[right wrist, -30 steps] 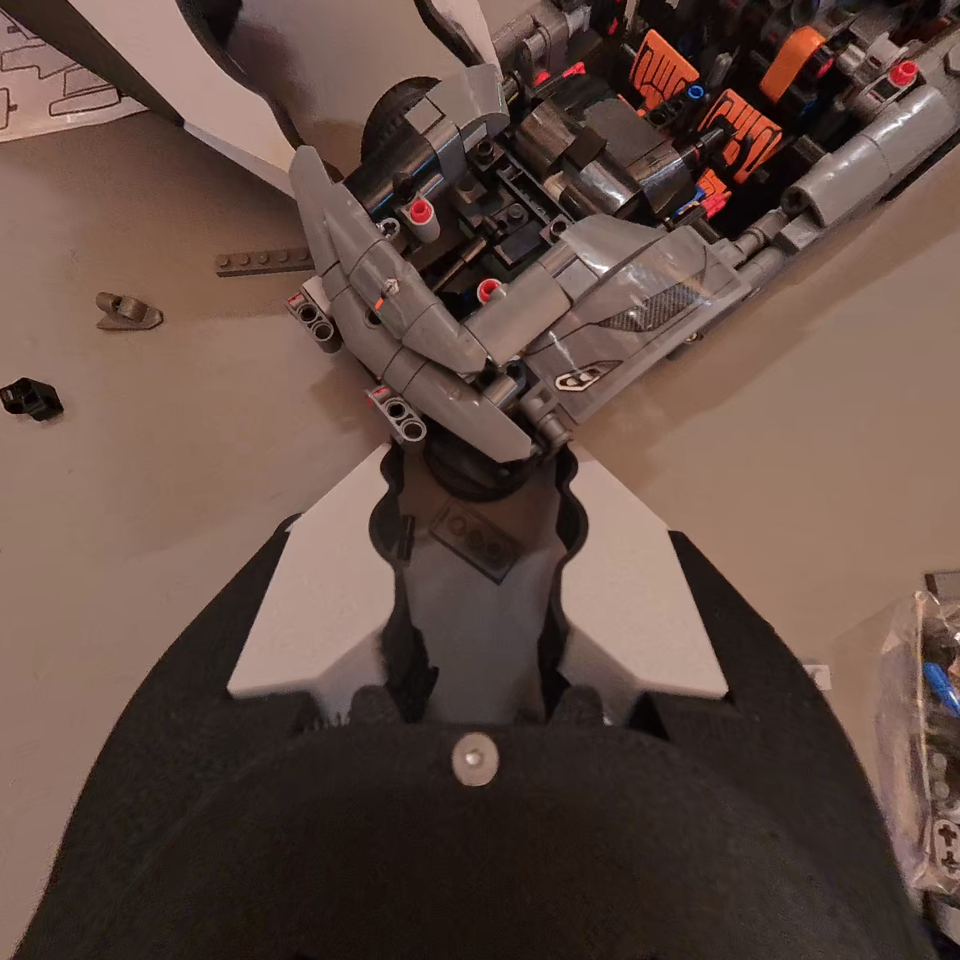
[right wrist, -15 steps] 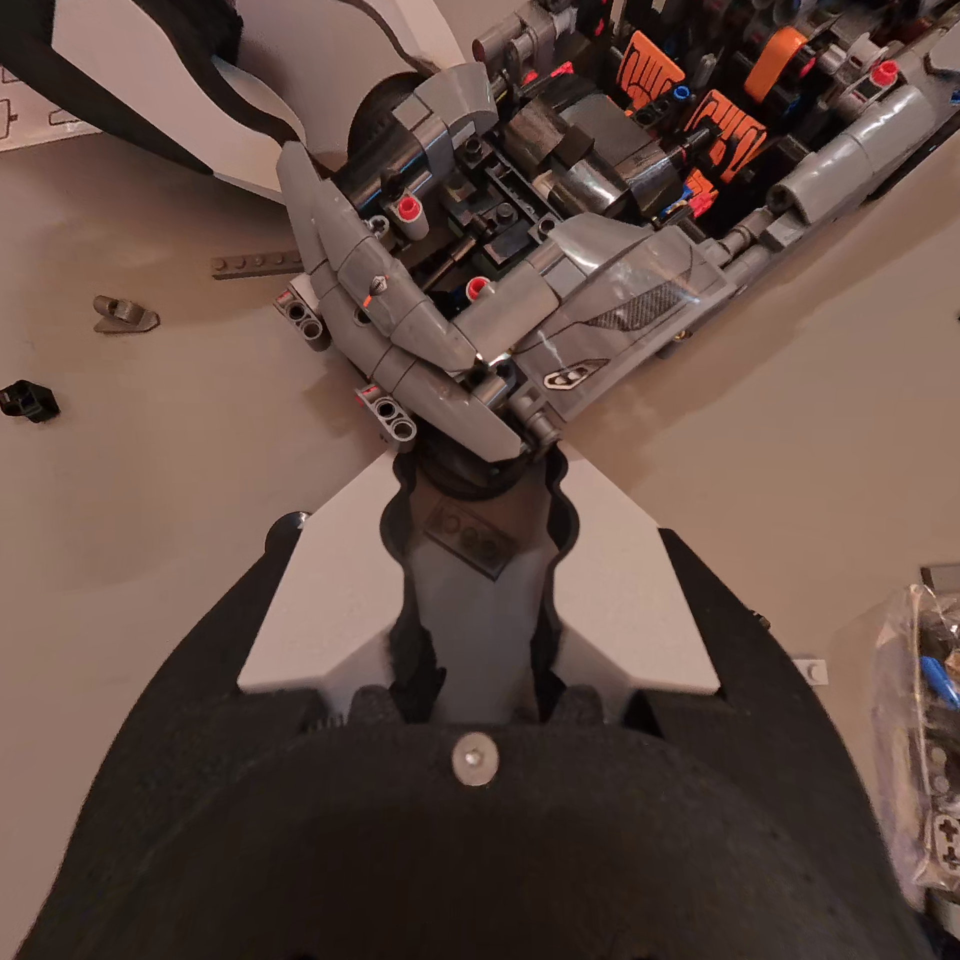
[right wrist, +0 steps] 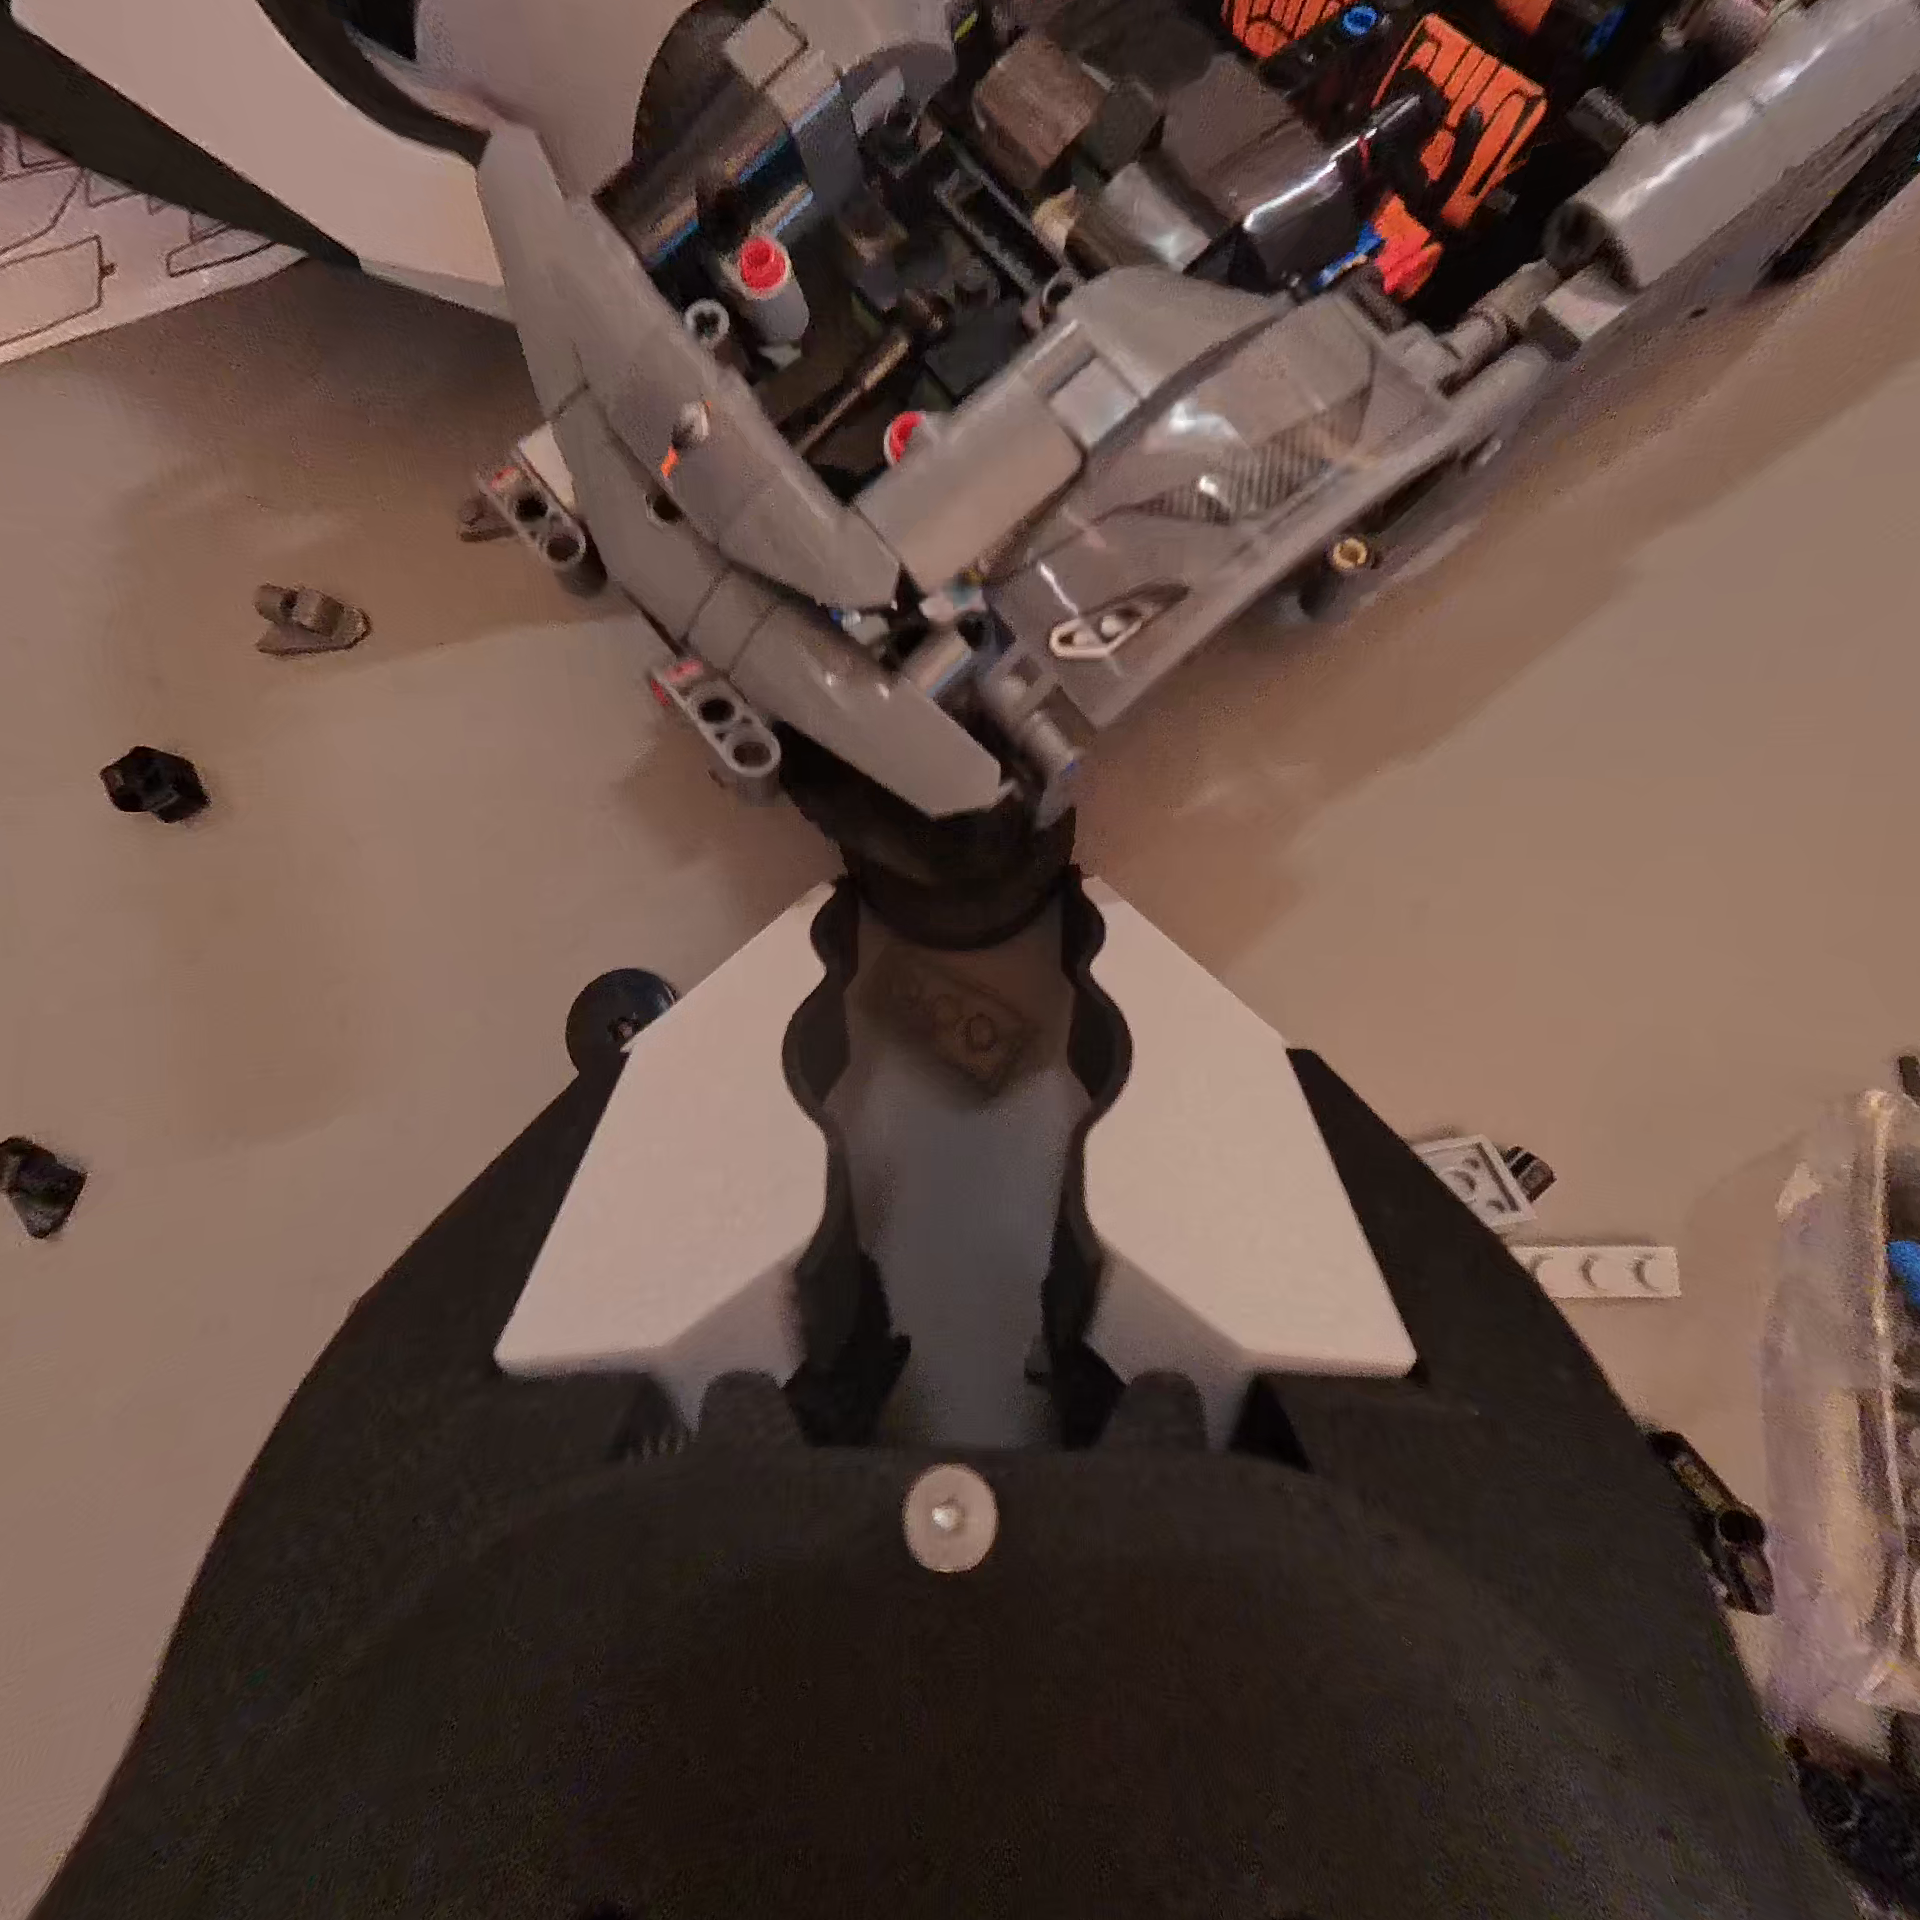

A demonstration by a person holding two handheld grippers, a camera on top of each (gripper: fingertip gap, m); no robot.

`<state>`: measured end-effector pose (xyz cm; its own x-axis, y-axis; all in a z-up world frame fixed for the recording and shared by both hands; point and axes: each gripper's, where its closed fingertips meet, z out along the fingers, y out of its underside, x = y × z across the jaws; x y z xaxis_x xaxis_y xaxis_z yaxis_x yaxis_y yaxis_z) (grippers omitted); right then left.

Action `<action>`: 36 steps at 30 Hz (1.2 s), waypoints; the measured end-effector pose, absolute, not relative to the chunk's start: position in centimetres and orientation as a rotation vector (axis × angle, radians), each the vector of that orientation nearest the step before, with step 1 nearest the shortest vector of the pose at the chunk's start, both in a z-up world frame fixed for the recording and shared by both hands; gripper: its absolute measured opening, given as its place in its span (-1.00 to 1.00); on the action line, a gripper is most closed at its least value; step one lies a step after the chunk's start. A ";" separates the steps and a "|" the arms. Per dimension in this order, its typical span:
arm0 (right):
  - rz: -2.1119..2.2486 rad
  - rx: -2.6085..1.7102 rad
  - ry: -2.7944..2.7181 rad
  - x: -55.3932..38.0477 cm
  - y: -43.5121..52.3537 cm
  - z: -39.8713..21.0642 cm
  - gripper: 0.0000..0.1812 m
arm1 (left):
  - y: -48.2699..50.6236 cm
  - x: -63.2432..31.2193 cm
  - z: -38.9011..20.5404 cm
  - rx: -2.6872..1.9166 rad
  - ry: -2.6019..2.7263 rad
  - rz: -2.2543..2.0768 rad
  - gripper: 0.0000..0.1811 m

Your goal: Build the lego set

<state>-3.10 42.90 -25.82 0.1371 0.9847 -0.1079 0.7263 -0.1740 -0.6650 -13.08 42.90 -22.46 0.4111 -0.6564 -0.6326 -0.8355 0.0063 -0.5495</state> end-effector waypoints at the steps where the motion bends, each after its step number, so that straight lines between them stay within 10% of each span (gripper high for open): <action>1: 0.757 -1.956 -1.644 -3.0 42.8 -25.8 -0.58 | 42.9 -13.2 -22.2 -1.719 1.298 0.224 -0.51; 36: 0.638 -1.928 -1.348 2.9 43.8 -20.4 -0.43 | 45.4 -8.1 -17.7 -1.774 1.175 0.197 -0.52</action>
<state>2.87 43.83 -20.37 0.3405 0.9402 -0.0072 0.6011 -0.2236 -0.7673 -8.06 45.42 -17.75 0.5225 -0.6236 -0.5814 -0.7789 -0.0718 -0.6230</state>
